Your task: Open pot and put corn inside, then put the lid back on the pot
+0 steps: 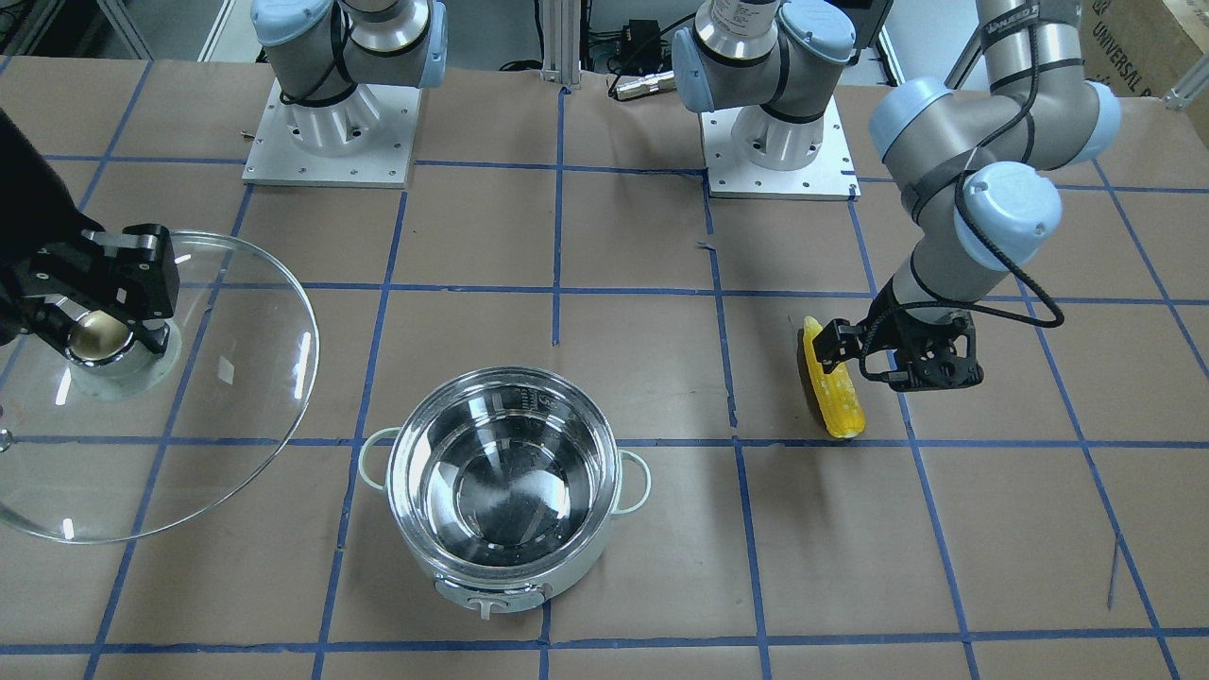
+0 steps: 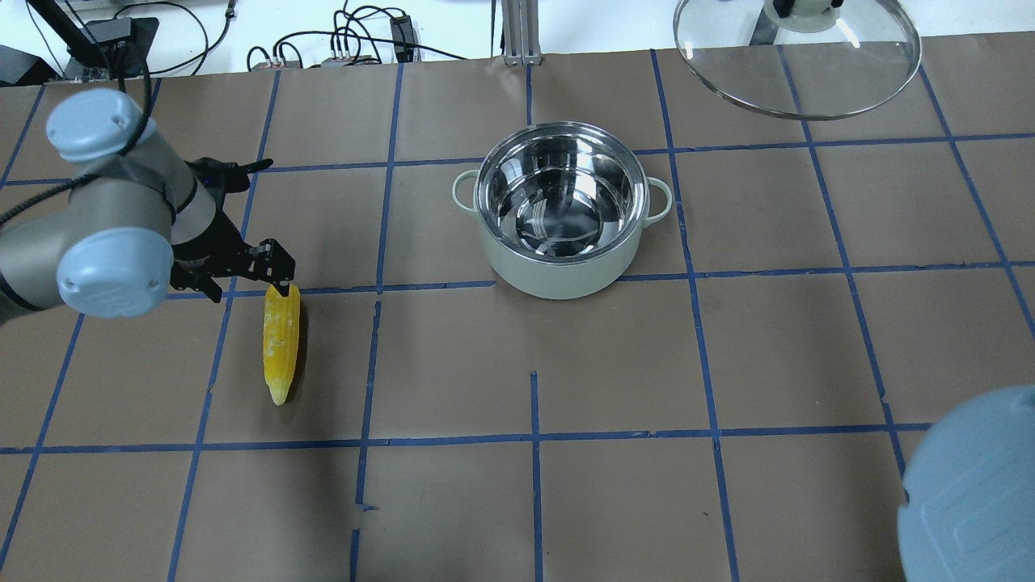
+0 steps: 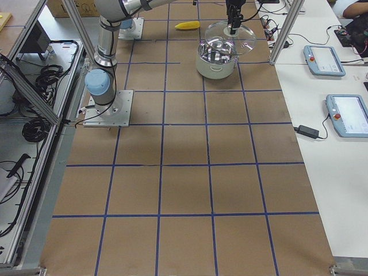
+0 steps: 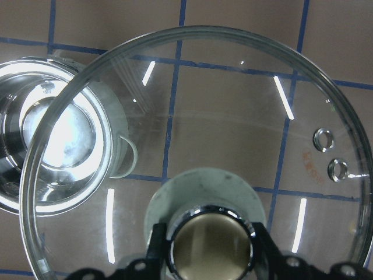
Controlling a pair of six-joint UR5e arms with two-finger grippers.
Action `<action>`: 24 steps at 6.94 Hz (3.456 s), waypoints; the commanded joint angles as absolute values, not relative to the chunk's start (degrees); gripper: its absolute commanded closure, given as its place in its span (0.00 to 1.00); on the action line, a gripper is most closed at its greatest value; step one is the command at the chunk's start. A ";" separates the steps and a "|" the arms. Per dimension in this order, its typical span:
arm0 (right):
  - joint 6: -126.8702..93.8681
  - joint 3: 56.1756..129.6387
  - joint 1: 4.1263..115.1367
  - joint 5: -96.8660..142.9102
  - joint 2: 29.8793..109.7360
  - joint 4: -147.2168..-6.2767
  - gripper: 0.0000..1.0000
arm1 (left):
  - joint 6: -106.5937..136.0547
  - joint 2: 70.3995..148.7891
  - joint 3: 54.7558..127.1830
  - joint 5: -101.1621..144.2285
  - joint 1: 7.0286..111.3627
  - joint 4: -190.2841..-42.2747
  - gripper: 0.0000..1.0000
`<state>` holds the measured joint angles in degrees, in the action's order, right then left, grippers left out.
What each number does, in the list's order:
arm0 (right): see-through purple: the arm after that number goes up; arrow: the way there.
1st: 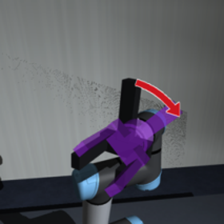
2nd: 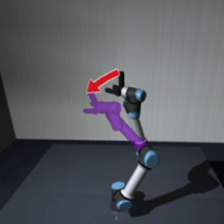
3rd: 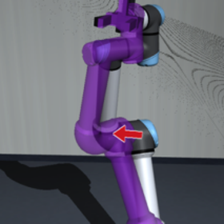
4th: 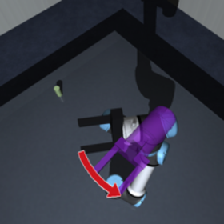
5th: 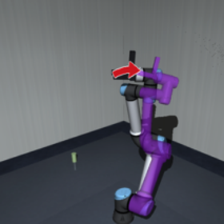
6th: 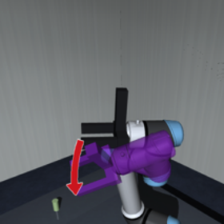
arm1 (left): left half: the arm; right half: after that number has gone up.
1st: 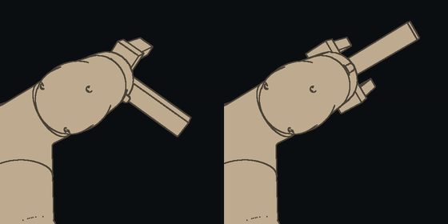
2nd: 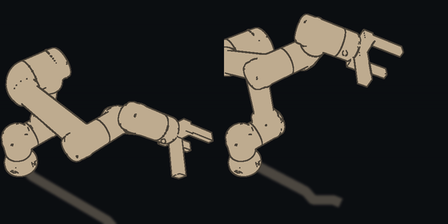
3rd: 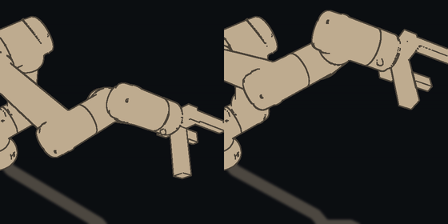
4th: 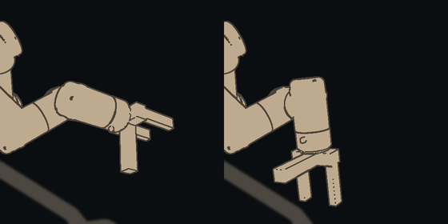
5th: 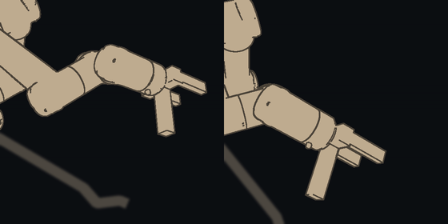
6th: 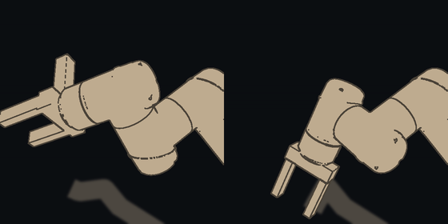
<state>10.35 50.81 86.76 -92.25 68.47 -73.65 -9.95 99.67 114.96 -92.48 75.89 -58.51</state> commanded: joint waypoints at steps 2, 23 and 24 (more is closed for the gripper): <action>9.58 50.98 85.25 -91.59 66.90 -74.35 0.99 | -10.02 107.29 117.69 -92.72 75.76 -46.87 0.02; 8.44 51.50 83.94 -91.84 63.54 -76.64 0.98 | 14.76 128.31 62.14 -87.80 109.85 -76.11 0.88; 8.35 51.50 83.94 -91.85 63.54 -76.64 0.98 | 14.77 129.54 61.88 -87.80 110.39 -76.11 0.86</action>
